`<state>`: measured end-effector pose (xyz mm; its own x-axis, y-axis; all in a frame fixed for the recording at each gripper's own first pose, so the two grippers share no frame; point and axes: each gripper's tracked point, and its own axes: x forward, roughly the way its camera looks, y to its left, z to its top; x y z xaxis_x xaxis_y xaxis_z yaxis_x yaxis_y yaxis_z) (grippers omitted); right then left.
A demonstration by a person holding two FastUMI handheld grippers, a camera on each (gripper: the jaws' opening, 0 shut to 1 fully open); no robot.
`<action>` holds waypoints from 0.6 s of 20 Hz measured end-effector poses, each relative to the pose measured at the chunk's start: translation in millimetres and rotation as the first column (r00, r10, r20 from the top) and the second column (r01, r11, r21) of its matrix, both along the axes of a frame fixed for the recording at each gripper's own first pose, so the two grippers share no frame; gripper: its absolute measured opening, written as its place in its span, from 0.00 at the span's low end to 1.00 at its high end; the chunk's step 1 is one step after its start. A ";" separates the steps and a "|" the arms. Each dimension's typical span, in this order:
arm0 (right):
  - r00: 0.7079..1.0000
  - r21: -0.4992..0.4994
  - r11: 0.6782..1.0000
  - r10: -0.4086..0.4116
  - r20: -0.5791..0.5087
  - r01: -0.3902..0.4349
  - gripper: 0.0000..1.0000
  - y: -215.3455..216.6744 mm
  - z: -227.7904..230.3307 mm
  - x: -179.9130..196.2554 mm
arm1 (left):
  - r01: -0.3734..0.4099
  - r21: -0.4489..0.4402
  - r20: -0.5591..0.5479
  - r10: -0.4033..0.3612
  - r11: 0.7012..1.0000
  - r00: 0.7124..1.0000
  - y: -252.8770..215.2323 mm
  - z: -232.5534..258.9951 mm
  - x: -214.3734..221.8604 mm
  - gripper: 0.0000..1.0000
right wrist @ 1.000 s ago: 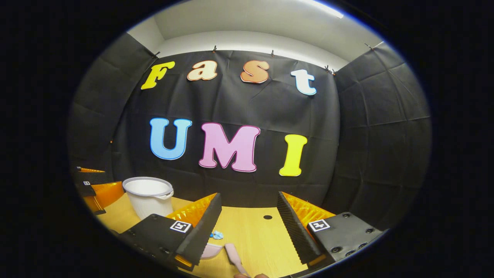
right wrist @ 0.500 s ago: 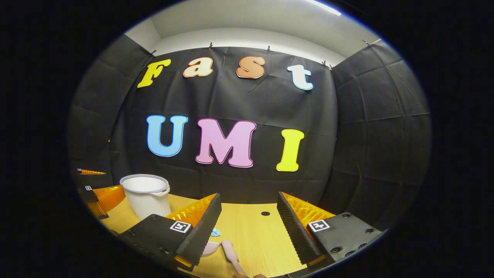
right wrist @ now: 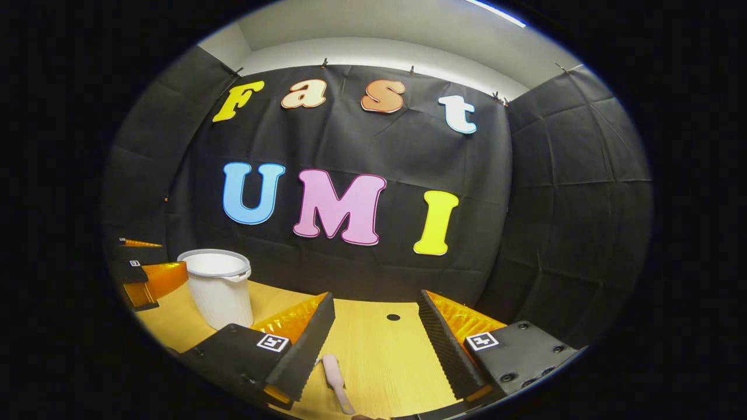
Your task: Pick up the small broom and dustpan from the desktop, sweep the trash into the dustpan with the broom, and then empty the trash into the garbage bin.
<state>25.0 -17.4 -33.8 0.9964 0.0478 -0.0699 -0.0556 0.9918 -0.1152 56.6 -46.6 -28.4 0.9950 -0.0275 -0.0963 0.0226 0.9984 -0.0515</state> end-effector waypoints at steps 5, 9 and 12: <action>0.999 0.013 0.999 0.030 0.018 -0.030 0.89 9.2 5.6 5.4 | 0.010 0.005 -0.009 -0.010 1.000 1.000 -5.4 -0.7 10.2 0.77; 0.998 0.019 0.998 0.059 -0.003 -0.059 0.89 14.3 -5.1 17.4 | 0.016 -0.036 -0.100 -0.019 0.999 0.995 -10.8 -16.6 24.7 0.77; 0.998 0.030 0.998 0.063 -0.030 -0.062 0.89 8.3 -16.1 34.3 | 0.076 -0.027 -0.214 -0.080 0.997 0.973 -25.2 -52.1 35.1 0.77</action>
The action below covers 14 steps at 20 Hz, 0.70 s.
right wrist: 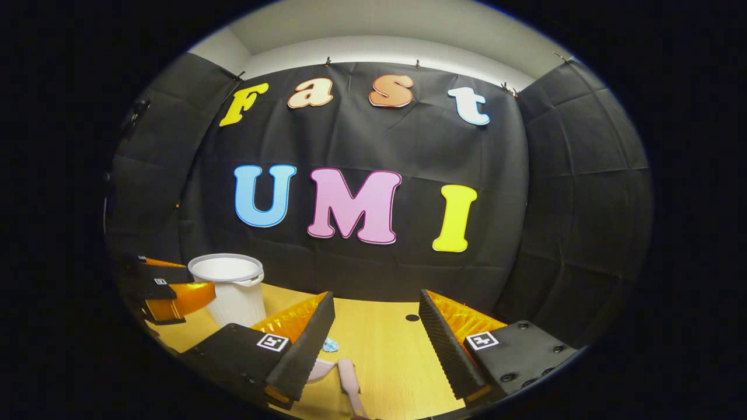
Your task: Pick up the small broom and dustpan from the desktop, sweep the trash into the dustpan with the broom, and then empty the trash into the garbage bin.
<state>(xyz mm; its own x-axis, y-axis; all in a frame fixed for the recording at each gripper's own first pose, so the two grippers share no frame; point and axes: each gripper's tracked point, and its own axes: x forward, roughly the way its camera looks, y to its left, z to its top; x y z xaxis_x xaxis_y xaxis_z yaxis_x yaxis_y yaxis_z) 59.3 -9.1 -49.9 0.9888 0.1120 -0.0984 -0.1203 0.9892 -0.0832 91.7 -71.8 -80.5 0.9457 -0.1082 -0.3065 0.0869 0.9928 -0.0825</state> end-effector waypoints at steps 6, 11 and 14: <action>0.971 0.088 0.996 0.052 -0.234 -0.032 0.94 -16.7 -79.7 13.0 | 0.112 -0.008 -0.365 -0.108 0.994 0.925 -43.4 -105.3 -8.3 0.78; 0.919 0.144 0.989 0.077 -0.387 -0.023 0.94 -41.1 -137.9 16.5 | 0.118 -0.038 -0.585 -0.117 0.992 0.803 -56.2 -186.2 -10.0 0.79; 0.871 0.185 0.981 0.140 -0.471 -0.058 0.94 -36.2 -170.0 14.9 | 0.088 -0.078 -0.709 -0.117 0.993 0.695 -58.3 -219.1 -16.8 0.79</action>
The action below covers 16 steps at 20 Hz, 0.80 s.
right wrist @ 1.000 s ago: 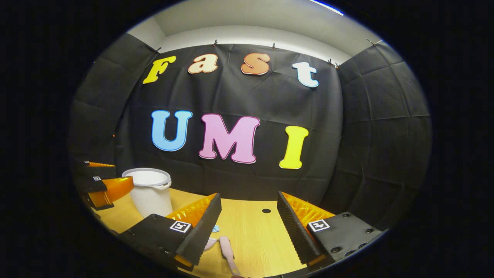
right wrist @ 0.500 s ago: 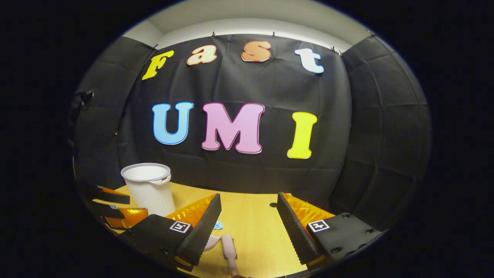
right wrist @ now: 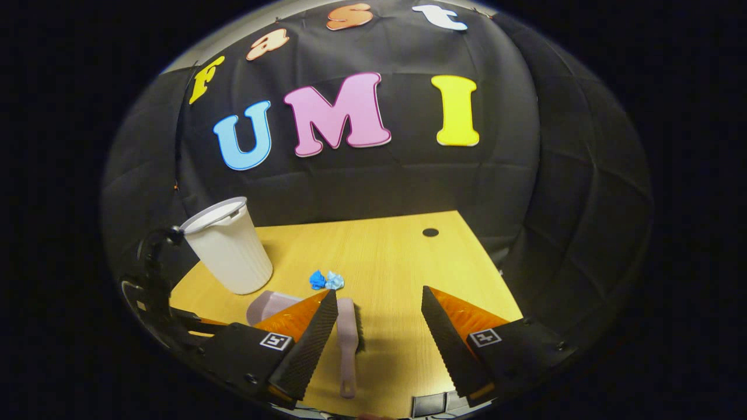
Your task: Pick up the small broom and dustpan from the desktop, sweep the trash into the dustpan with the broom, and then empty the trash into the garbage bin.
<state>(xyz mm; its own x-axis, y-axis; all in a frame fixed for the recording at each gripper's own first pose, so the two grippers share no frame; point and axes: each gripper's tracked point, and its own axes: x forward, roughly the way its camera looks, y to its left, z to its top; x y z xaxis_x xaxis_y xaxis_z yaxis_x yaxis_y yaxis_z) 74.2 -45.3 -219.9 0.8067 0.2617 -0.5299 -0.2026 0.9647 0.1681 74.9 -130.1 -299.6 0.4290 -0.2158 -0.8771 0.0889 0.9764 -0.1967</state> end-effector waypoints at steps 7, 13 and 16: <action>0.960 0.003 0.990 0.140 -0.242 -0.144 0.94 5.8 -64.1 -34.8 | -0.009 0.037 -0.217 0.017 0.999 0.976 5.9 -23.5 9.2 0.80; 0.911 0.058 0.988 0.152 -0.382 -0.140 0.94 10.4 -96.7 -64.1 | 0.007 0.074 -0.363 0.020 0.997 0.932 10.9 -40.9 15.8 0.55; 0.887 0.078 0.992 0.122 -0.445 -0.097 0.95 11.5 -107.4 -66.9 | 0.015 0.070 -0.386 0.013 0.997 0.922 9.6 -44.0 19.4 0.32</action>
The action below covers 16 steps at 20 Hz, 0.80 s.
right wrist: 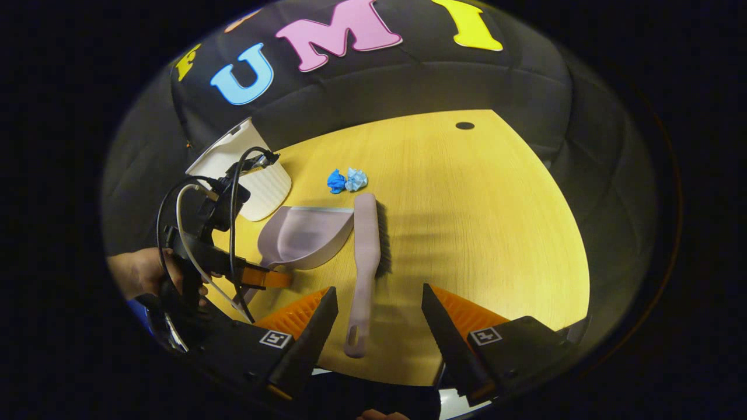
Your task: Pick up the small broom and dustpan from the desktop, sweep the trash into the dustpan with the broom, and then empty the trash into the garbage bin.
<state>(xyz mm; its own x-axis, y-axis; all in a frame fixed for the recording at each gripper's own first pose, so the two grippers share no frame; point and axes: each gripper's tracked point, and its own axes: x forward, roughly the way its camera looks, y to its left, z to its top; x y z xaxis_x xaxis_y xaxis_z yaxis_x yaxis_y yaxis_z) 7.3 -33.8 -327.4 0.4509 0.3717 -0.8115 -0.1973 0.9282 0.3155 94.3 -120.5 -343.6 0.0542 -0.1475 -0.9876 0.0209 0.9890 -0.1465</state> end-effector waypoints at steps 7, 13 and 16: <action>0.991 -0.098 0.993 0.045 -0.129 -0.058 0.94 20.6 -18.6 -4.9 | 0.044 -0.053 0.051 -0.041 0.998 0.998 -0.7 -0.5 3.6 0.30; 0.950 -0.233 0.965 0.047 -0.309 -0.123 0.96 23.3 -54.5 -6.3 | 0.074 -0.096 0.143 -0.059 0.993 0.988 9.6 -1.6 1.1 0.30; 0.921 -0.285 0.951 0.000 -0.388 -0.120 0.96 24.2 -67.9 -5.0 | 0.089 -0.128 0.181 -0.065 0.988 0.981 11.0 -2.5 -2.4 0.29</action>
